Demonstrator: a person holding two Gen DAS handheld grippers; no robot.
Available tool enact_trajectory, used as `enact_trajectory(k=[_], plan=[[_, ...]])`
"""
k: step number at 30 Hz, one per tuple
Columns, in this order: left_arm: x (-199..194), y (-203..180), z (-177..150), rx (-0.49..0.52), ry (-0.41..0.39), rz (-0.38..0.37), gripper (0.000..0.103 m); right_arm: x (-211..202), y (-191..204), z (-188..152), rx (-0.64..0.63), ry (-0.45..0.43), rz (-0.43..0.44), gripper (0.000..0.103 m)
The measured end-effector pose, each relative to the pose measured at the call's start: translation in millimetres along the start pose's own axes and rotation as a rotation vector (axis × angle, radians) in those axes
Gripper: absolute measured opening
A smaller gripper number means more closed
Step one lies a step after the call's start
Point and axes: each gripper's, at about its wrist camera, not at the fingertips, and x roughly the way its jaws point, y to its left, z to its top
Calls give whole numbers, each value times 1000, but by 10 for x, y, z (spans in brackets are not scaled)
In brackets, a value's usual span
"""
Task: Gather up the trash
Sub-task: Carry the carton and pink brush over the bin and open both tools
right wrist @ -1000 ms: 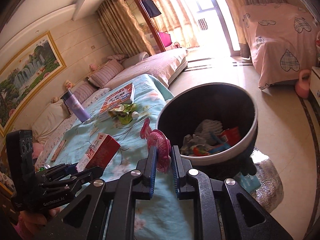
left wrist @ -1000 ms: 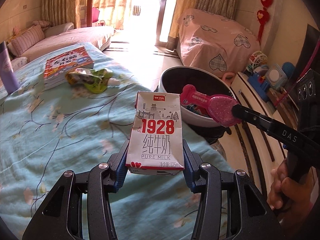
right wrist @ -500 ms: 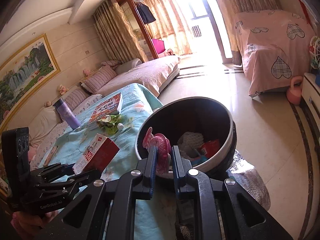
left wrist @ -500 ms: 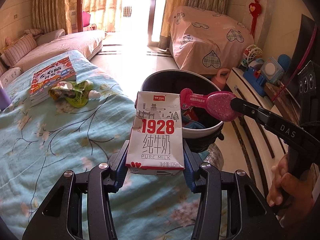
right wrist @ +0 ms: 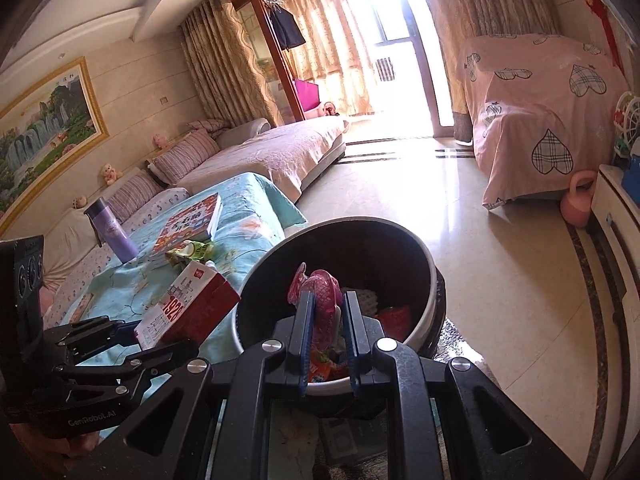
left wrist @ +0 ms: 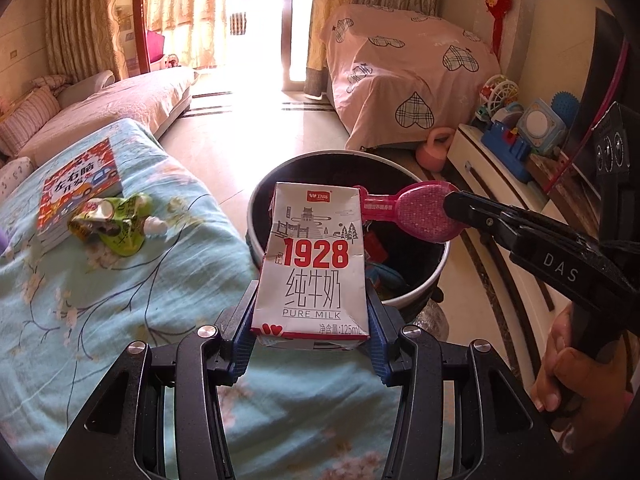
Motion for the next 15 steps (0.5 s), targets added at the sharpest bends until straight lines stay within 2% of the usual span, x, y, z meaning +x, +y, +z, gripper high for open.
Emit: enact_trajectory(k=[15], plan=[[291, -95, 166, 39, 35, 5, 46, 178, -171, 105, 6, 31, -30, 15]])
